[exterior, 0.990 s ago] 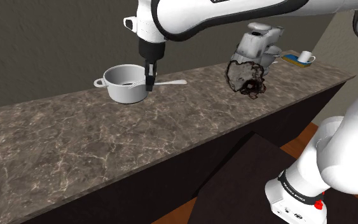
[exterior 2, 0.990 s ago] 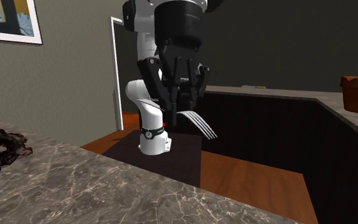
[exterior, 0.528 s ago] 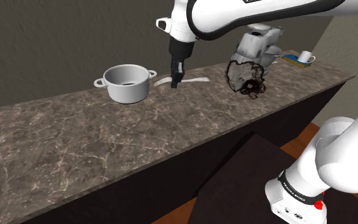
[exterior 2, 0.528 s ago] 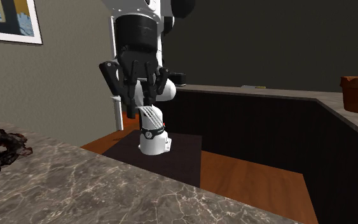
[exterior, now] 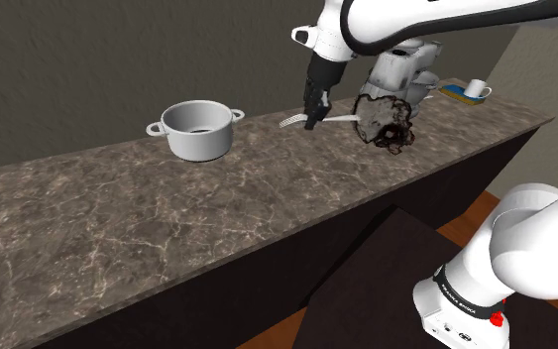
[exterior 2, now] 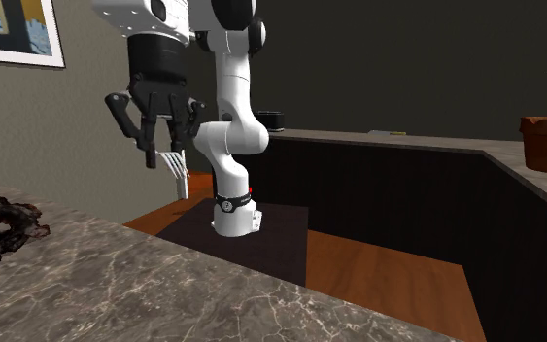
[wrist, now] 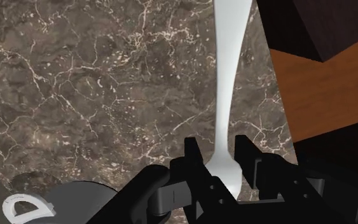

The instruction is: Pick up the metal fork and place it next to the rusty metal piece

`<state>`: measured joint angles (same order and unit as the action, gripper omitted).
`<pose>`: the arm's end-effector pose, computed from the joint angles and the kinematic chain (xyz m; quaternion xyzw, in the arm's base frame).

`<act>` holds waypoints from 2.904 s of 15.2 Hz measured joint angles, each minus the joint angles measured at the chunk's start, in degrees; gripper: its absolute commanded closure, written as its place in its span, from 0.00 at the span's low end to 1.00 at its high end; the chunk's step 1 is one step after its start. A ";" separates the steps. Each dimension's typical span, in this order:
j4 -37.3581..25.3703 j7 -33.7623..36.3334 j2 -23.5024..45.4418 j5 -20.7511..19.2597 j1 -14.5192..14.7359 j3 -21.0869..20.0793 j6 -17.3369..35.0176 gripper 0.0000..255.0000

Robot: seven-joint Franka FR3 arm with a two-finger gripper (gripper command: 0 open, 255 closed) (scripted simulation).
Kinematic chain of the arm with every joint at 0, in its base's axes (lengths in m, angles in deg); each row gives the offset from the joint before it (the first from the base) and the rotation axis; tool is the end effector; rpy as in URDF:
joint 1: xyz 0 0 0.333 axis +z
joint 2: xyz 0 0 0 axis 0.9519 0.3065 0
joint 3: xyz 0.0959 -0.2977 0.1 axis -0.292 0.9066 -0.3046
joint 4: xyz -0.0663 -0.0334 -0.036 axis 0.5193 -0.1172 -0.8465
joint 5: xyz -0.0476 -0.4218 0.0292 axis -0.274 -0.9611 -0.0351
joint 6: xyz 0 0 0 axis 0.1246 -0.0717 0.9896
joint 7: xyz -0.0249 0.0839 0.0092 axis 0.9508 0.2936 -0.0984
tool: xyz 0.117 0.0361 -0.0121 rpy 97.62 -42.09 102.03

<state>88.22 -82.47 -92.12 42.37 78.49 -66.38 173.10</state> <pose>0.4867 0.0909 0.5176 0.8835 0.4622 0.0740 0.0166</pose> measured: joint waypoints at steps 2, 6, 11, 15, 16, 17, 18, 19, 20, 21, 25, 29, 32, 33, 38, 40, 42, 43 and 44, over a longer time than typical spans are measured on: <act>1.89 -2.59 -2.12 -0.21 -0.87 1.83 -0.30 1.00; 5.49 -7.67 -6.67 -1.01 -2.72 5.58 -1.36 1.00; 8.09 -14.53 -10.26 -2.86 -5.44 10.94 -2.49 1.00; 9.21 -19.81 -11.96 -4.55 -7.59 15.15 -3.10 1.00; 9.10 -21.12 -12.06 -4.96 -8.09 16.21 -3.34 1.00; 9.11 -22.50 -12.21 -5.41 -8.63 17.34 -3.47 1.00; 9.17 -23.95 -12.50 -5.88 -9.21 18.51 -3.67 1.00; 8.92 -25.55 -12.47 -6.36 -9.80 19.83 -3.88 1.00; 8.53 -26.87 -12.40 -6.73 -10.25 20.89 -4.21 1.00; 8.32 -28.19 -12.62 -7.17 -10.76 21.94 -4.60 1.00; 6.28 -34.14 -11.82 -8.70 -12.61 26.81 -5.68 1.00; 4.98 -38.66 -10.29 -9.49 -13.62 30.63 -5.30 1.00; 6.71 -39.14 -10.04 -9.71 -13.78 31.23 -3.36 1.00; 7.40 -39.25 -10.00 -9.79 -13.84 31.40 -2.63 1.00; 10.69 -39.50 -9.24 -9.95 -13.86 32.10 1.38 1.00; 12.09 -39.73 -8.89 -10.04 -13.91 32.50 3.12 1.00; 13.19 -40.05 -8.33 -10.06 -13.90 32.97 4.77 1.00; 13.71 -40.15 -8.12 -10.07 -13.89 33.13 5.49 1.00; 14.35 -40.25 -8.01 -10.13 -13.93 33.29 6.24 1.00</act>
<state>102.56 -122.71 -100.13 32.25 64.56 -33.08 179.34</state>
